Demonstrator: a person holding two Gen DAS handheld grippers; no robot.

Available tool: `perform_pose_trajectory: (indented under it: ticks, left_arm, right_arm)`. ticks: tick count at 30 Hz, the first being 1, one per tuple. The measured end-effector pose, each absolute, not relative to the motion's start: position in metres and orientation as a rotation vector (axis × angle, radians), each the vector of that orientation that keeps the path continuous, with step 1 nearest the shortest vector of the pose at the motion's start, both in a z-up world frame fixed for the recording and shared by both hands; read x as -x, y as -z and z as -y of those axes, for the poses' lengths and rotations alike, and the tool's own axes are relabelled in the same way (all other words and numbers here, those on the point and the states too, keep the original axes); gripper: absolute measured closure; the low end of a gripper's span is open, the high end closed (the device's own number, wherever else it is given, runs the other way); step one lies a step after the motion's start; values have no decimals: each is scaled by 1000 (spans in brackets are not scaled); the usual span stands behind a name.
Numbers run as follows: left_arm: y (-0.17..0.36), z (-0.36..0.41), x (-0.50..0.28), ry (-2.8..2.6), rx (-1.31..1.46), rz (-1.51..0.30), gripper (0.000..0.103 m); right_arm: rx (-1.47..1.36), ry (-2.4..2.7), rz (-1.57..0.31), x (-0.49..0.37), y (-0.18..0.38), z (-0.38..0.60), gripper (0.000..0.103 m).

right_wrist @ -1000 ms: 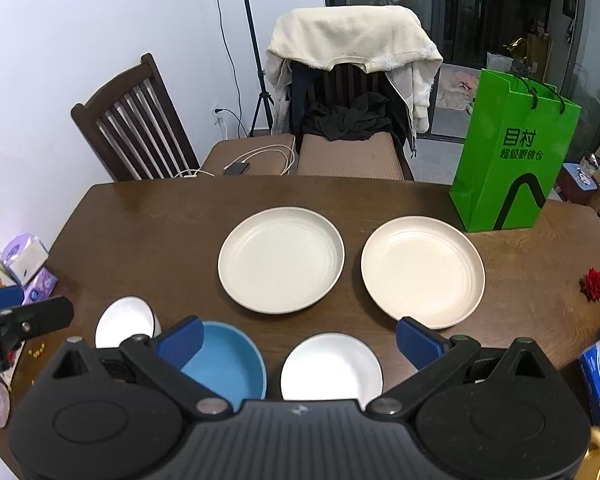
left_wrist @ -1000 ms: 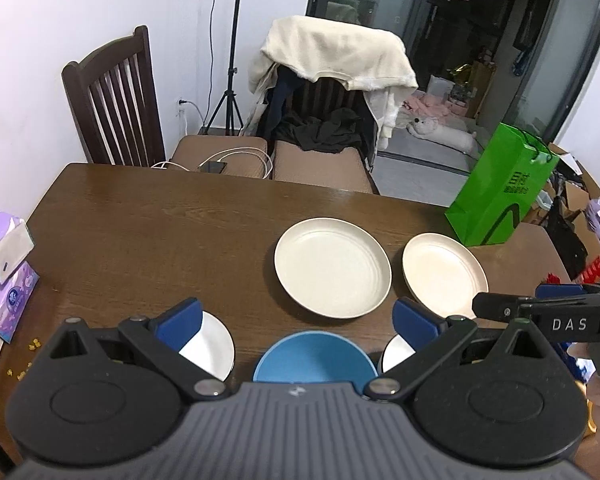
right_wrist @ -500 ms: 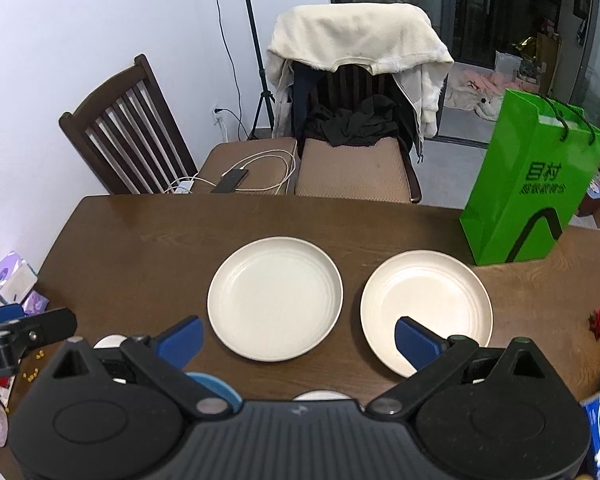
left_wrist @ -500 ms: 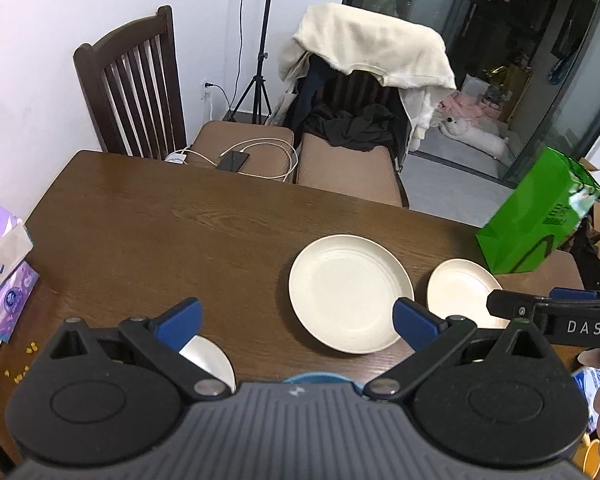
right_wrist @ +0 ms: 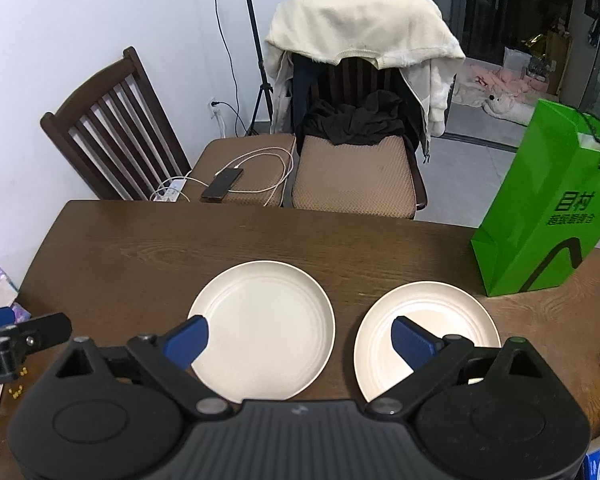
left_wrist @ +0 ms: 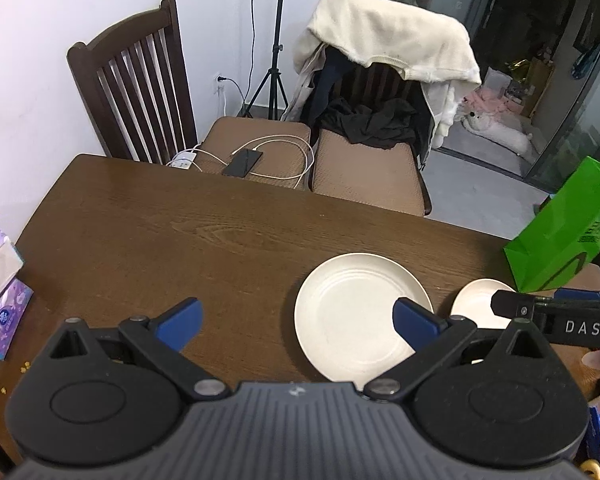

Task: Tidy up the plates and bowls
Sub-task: 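Move both grippers past the bowls toward the two cream plates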

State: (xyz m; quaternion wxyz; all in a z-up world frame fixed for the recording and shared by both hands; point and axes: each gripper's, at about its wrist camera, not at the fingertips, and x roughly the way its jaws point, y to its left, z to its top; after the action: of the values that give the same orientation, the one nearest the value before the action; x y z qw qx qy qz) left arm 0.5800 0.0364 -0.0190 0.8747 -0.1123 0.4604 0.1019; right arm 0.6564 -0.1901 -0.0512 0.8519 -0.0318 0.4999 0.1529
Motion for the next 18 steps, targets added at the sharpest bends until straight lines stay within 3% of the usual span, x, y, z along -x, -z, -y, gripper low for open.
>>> perform_pose_trajectory:
  ticks: [8,10,18]
  left_arm:
    - [50,-34,-607,-215,238,-995,0]
    - [59,-34,-613,-216,239,-1001,0]
    - [98,-41,-634,-236,265,-1024,0]
  right_arm:
    - [45,-327,-1094,-685,86,197,11]
    - [39,-328,-1104,-692,96,199,21]
    - [14,-335,-1129,-712,134,206,38]
